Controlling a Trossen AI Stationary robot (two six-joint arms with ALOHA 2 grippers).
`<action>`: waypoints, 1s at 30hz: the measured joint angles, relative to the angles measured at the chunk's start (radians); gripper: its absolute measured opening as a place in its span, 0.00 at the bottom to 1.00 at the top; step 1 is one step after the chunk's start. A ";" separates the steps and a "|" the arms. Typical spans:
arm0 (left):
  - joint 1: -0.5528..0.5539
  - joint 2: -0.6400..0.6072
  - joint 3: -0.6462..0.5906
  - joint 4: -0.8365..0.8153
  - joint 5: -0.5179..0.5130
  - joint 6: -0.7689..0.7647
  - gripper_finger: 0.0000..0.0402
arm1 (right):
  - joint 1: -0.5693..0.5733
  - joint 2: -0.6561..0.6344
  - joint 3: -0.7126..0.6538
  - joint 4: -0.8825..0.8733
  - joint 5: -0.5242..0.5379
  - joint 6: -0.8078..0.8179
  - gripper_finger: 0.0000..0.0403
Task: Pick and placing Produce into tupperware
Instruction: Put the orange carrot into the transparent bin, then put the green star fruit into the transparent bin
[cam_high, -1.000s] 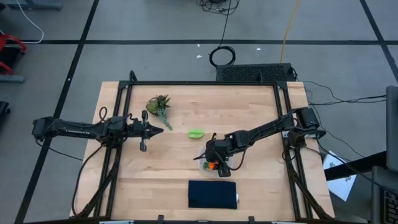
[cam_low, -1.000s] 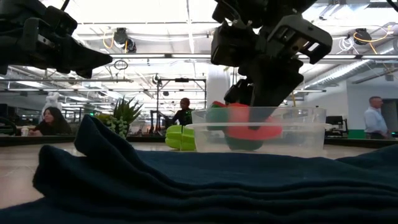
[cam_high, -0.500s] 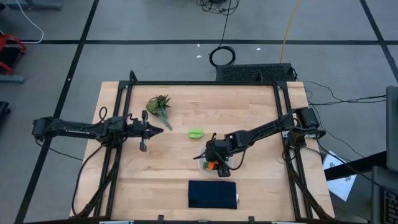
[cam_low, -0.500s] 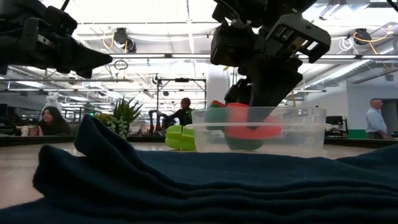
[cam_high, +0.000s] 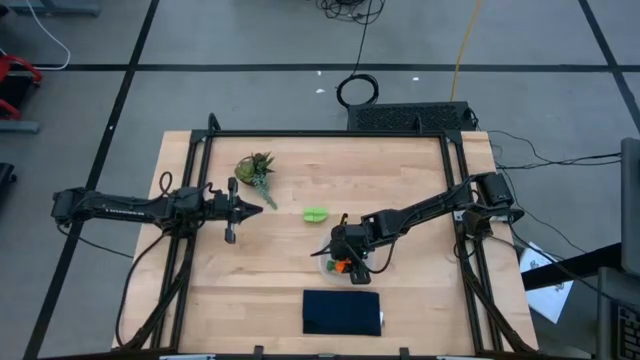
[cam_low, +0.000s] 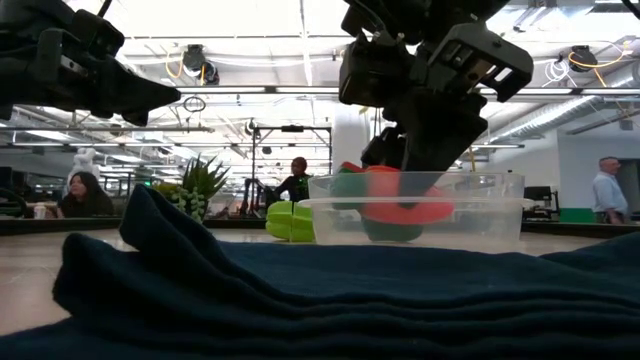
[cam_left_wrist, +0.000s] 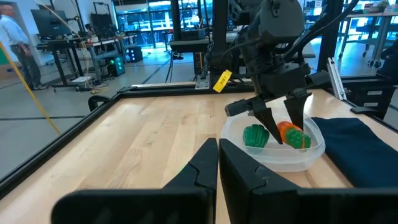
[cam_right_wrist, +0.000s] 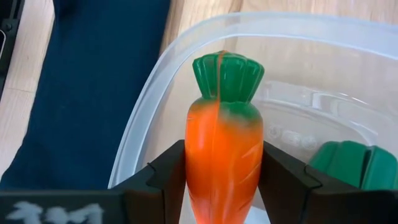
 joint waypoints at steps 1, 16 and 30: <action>0.000 0.000 0.000 0.000 0.000 0.000 0.05 | -0.001 0.000 0.000 0.002 0.000 0.000 0.39; 0.000 0.000 0.000 0.000 0.000 0.000 0.05 | -0.001 0.000 0.000 -0.001 0.002 0.014 0.40; 0.000 0.000 0.000 0.000 0.000 -0.002 0.05 | -0.001 0.000 0.000 -0.003 0.004 0.033 0.53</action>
